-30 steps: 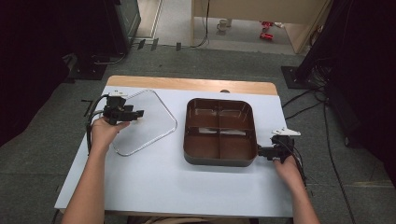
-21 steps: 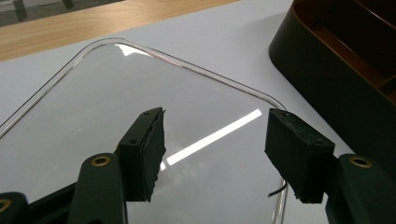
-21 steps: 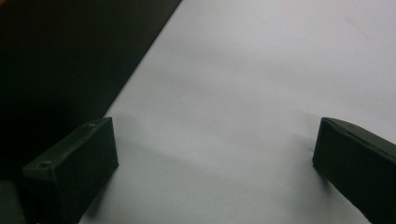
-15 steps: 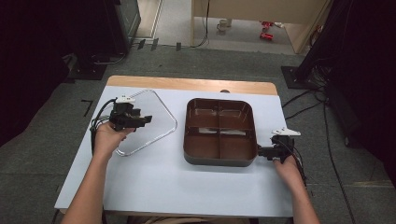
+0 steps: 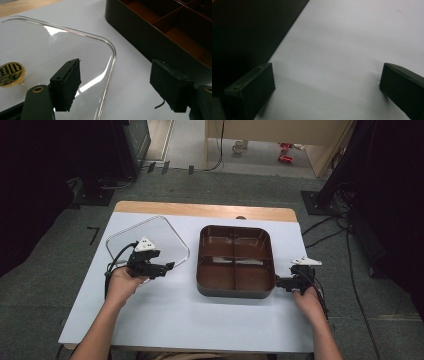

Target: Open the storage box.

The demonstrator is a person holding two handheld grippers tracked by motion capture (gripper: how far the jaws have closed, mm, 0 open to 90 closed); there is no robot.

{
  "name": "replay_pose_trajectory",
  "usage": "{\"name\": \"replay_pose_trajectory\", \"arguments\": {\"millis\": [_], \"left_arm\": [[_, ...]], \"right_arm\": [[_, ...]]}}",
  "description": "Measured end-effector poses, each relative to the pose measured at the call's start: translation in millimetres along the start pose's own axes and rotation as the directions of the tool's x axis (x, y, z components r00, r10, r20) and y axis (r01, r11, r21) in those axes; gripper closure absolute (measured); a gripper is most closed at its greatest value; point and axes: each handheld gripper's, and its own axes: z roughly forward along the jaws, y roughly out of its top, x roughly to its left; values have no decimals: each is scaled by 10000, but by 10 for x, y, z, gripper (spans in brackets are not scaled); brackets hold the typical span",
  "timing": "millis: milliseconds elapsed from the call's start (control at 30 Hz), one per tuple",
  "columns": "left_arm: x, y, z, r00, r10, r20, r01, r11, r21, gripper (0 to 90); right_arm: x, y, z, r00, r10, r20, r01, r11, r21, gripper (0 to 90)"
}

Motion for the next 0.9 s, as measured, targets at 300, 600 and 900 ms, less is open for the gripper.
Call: {"name": "replay_pose_trajectory", "arguments": {"millis": [300, 600, 900], "left_arm": [[-259, -205, 51, 9966, 564, 602, -578, 9981, 223, 240], [-464, -454, 149, 9876, 1075, 1147, -1176, 9894, 847, 239], [-525, -528, 284, 9765, 1714, 1308, -1898, 9711, 1445, 194]], "right_arm": [[2, 0, 0, 10000, 9, 6, -9, 10000, 1, 0], [2, 0, 0, 10000, 9, 7, -9, 10000, 1, 0], [2, 0, 0, 10000, 6, 7, -6, 10000, 2, 0]]}}
